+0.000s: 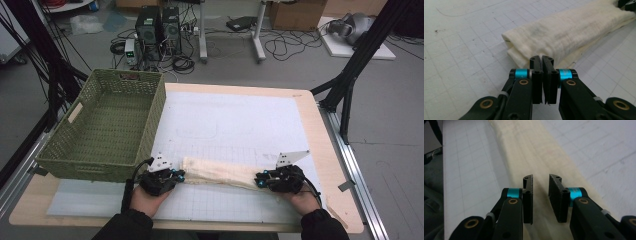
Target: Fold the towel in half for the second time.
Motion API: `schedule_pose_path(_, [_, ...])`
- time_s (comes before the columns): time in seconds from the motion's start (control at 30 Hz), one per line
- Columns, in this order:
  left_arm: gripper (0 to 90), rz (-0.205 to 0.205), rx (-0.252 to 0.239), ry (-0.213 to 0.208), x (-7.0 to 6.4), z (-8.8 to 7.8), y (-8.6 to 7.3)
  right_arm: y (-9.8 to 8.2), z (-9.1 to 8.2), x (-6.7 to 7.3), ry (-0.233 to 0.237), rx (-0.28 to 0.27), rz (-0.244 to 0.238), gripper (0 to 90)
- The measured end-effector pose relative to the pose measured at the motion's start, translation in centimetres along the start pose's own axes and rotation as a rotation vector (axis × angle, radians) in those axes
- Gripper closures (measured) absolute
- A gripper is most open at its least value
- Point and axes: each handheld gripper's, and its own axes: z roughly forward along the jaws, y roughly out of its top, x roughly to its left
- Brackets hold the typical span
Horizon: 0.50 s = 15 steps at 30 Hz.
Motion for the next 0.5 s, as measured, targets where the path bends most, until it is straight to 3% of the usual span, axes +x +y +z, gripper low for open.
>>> schedule_pose_path(0.13, [72.3,-0.034,-0.030,-0.022,-0.2,-0.5,0.4,-0.2,-0.5,0.1,-0.007,-0.031,-0.005,71.7])
schedule_pose_path(0.37, [67.6,0.008,-0.070,-0.020,-0.7,-1.6,1.8,1.4,-1.6,0.7,-0.025,-0.103,-0.045,71.2])
schedule_pose_path(0.5, [67.5,0.022,-0.085,-0.017,-0.8,-1.9,2.4,2.5,-0.9,1.1,-0.018,-0.105,-0.061,71.3])
